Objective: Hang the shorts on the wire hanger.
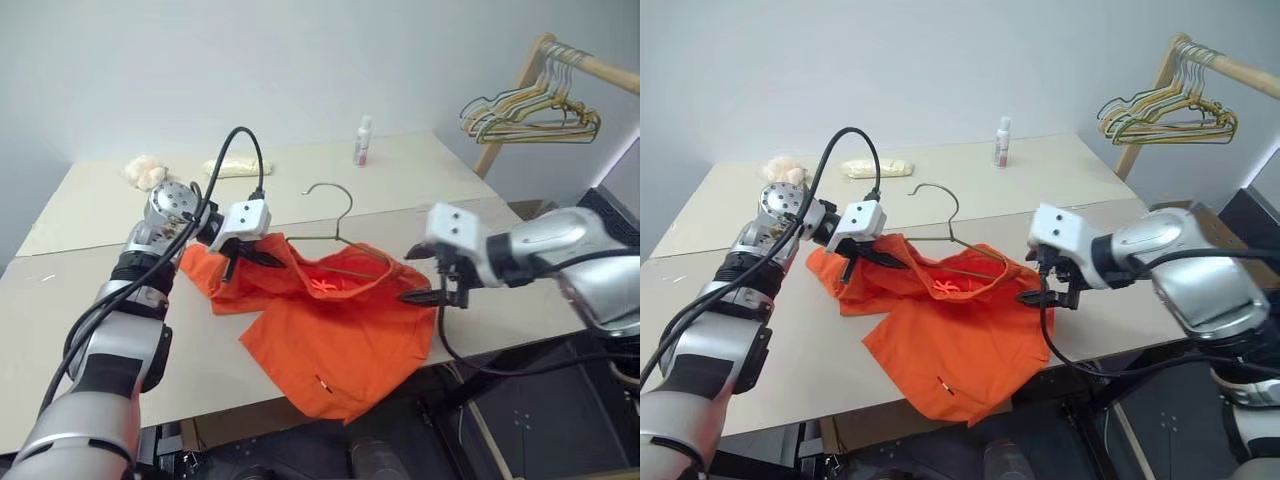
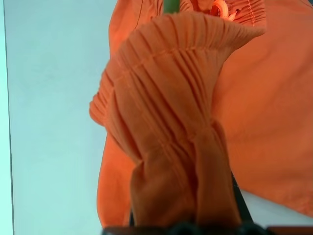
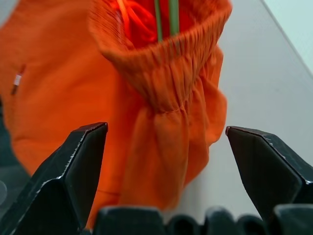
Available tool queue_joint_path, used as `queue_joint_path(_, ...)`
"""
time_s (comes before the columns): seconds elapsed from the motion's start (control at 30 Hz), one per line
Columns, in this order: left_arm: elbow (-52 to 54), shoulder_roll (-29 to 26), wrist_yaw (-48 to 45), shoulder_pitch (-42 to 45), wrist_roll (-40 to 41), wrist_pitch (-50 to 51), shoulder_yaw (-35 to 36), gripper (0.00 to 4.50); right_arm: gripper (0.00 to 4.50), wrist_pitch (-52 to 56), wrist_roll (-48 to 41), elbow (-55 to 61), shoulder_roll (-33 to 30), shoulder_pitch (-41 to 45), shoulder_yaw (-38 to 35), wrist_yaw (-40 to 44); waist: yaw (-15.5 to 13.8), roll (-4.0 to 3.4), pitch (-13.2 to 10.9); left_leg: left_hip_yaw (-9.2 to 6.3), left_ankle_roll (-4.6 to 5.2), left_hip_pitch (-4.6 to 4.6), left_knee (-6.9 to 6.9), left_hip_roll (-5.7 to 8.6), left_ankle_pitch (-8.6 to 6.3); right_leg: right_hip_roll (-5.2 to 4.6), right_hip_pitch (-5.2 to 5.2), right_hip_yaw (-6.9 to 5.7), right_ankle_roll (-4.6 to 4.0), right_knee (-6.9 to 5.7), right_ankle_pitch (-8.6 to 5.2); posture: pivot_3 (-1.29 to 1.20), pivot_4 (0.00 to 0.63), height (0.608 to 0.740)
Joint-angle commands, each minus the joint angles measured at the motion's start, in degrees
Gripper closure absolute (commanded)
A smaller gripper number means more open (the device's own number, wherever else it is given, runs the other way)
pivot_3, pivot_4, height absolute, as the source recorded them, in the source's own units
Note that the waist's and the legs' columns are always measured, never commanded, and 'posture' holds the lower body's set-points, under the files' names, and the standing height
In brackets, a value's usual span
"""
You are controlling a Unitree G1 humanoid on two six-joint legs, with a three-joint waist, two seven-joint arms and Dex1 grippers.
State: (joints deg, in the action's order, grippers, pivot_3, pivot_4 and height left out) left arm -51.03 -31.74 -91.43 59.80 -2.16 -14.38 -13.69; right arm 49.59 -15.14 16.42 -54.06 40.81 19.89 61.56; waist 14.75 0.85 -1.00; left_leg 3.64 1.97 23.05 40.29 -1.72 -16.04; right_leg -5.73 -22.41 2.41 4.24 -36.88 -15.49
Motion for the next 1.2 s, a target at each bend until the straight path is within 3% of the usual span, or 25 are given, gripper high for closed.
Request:
queue_joint_path(0.03, 1.7, -0.3, 0.3, 1.2, 1.3, 0.2, 1.3, 4.5, 0.02, -1.8, 5.1, -4.4, 3.1, 3.4, 4.1, -1.7, 0.3, 0.0, 0.0, 0.0, 0.0, 0.0, 0.0, 0.02, 0.0, -0.01, 0.0, 0.01, 0.0, 0.0, 0.0, -0.25, 0.0, 0.74)
queue_joint_path(0.13, 2.1, -0.4, 0.4, 1.1, 1.3, 0.3, 1.4, 4.5, 0.65, -1.3, 7.0, -6.8, 5.3, 5.1, 6.0, -1.5, 0.4, -0.01, 0.0, -0.01, 0.0, 0.04, 0.0, 0.02, 0.0, -0.01, -0.03, 0.0, 0.0, 0.01, 0.0, -0.25, 0.0, 0.74)
queue_joint_path(0.5, 4.2, -1.0, -0.1, -0.6, 2.3, 0.3, 1.9, 4.5, 4.46, 0.0, 6.7, -6.1, 5.2, 4.6, 4.4, 1.7, 0.1, -0.01, 0.0, -0.07, -0.01, 0.04, 0.01, 0.01, 0.0, -0.04, 0.0, -0.05, 0.0, 0.01, 0.0, -0.24, 0.0, 0.74)
queue_joint_path(0.53, 4.3, -1.0, -0.6, -0.7, 2.7, 0.4, 1.8, 4.5, 4.46, 0.3, 6.4, -5.7, 5.0, 4.1, 4.1, 2.0, 0.1, -0.02, 0.0, -0.07, 0.0, 0.03, 0.01, 0.01, 0.0, -0.04, 0.0, -0.05, 0.0, 0.01, 0.0, -0.24, 0.0, 0.74)
queue_joint_path(0.63, 5.4, -1.8, -1.1, -0.5, 6.2, 1.5, -0.1, 3.79, 4.5, 1.5, 4.9, -4.2, 4.5, 2.8, 2.7, 2.9, 0.0, -0.01, 0.0, -0.07, -0.01, 0.05, 0.01, 0.0, 0.0, -0.05, 0.0, -0.05, 0.0, 0.01, 0.0, -0.25, 0.0, 0.74)
queue_joint_path(0.73, 5.6, -2.2, -1.1, 1.4, 10.5, 3.4, -1.0, 2.79, 4.5, 4.4, 1.4, -1.7, 3.8, 0.5, -0.2, 3.6, 0.0, -0.02, 0.0, -0.09, 0.0, 0.06, 0.0, -0.01, 0.0, -0.06, 0.0, -0.05, 0.0, 0.01, 0.0, -0.25, 0.0, 0.74)
queue_joint_path(1.0, 4.7, -1.2, -1.0, 7.1, 18.7, 12.4, 7.8, 0.13, 4.5, 19.7, -9.3, 6.8, 3.2, -13.7, -16.2, -2.0, -0.4, -0.01, 0.0, -0.13, 0.01, 0.07, 0.01, 0.0, -0.01, -0.07, 0.04, -0.1, 0.01, 0.06, 0.0, -0.27, 0.0, 0.74)
queue_joint_path(1.1, 9.4, -0.4, 2.4, 5.3, 21.3, 16.3, 11.3, 0.02, 4.5, 25.9, -12.6, 10.0, 5.4, -18.9, -24.1, -6.1, -0.5, -0.01, 0.0, -0.13, 0.01, 0.04, 0.01, -0.02, 0.0, -0.07, 0.08, -0.09, 0.01, 0.04, 0.0, -0.28, 0.0, 0.74)
queue_joint_path(1.2, 19.8, 2.0, 10.9, 1.3, 27.6, 26.4, 16.7, 0.02, 4.5, 34.3, -14.0, 14.2, 9.8, -25.1, -35.0, -11.3, -0.6, -0.01, 0.0, -0.13, 0.01, -0.05, 0.0, -0.07, -0.01, -0.06, 0.15, -0.06, 0.01, 0.02, 0.0, -0.3, 0.0, 0.74)
